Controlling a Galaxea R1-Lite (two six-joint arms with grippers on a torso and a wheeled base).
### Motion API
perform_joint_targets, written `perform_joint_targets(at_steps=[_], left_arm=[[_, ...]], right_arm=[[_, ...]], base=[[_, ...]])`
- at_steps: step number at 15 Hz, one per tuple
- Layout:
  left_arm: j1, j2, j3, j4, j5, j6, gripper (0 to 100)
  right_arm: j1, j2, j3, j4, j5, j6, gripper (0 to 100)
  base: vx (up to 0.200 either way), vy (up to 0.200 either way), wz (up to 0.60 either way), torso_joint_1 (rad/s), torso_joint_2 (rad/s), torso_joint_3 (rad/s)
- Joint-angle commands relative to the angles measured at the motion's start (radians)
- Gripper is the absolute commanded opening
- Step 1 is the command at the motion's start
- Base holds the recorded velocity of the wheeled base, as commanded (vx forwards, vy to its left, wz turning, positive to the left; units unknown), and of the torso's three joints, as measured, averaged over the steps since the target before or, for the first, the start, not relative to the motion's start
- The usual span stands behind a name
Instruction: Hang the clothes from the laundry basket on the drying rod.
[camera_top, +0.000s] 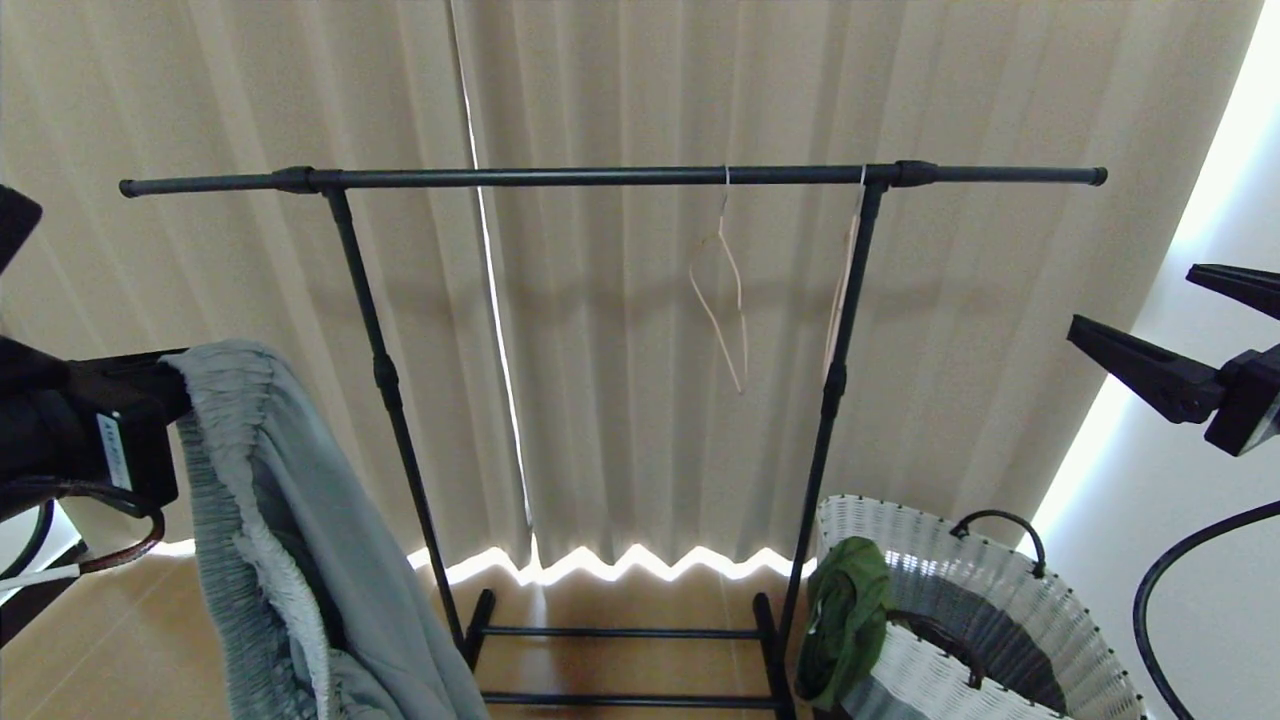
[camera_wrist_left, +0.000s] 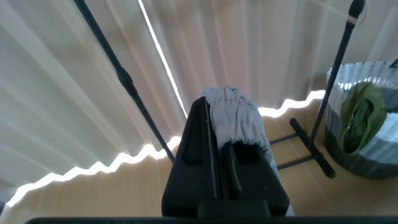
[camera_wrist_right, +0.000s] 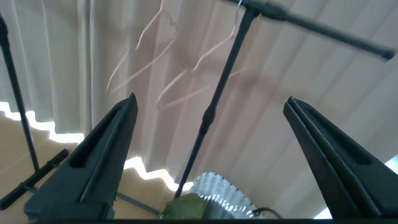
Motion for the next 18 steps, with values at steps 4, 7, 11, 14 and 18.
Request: perform_joint_targets(at_steps=[4, 7, 11, 14, 18], left_arm=[[0.0, -0.033, 0.006, -0.001, -0.001, 0.004, 0], [0.0, -0.031, 0.004, -0.001, -0.001, 0.004, 0], [0.0, -0.03, 0.003, -0.001, 0.0, 0.017, 0], [0.0, -0.03, 0.004, -0.001, 0.0, 0.017, 0], [0.0, -0.023, 0.004, -0.001, 0.002, 0.017, 0]], right_arm=[[0.001, 0.004, -0.014, 0.06, -0.004, -0.001, 100], [-0.012, 0.003, -0.02, 0.082, -0.005, -0.001, 100], [-0.016, 0.003, -0.014, 0.082, -0.005, -0.001, 100], [-0.016, 0.006, -0.011, 0.082, -0.005, -0.001, 100], [-0.015, 0.006, -0.015, 0.082, -0.005, -0.001, 100]], base=[[0.0, 0.0, 0.0, 0.211, -0.5, -0.282], [0.0, 0.0, 0.0, 0.074, -0.17, -0.092], [0.0, 0.0, 0.0, 0.007, -0.01, -0.007], [0.067, 0.0, 0.0, 0.002, 0.0, -0.002], [0.2, 0.0, 0.0, 0.002, 0.0, -0.001]])
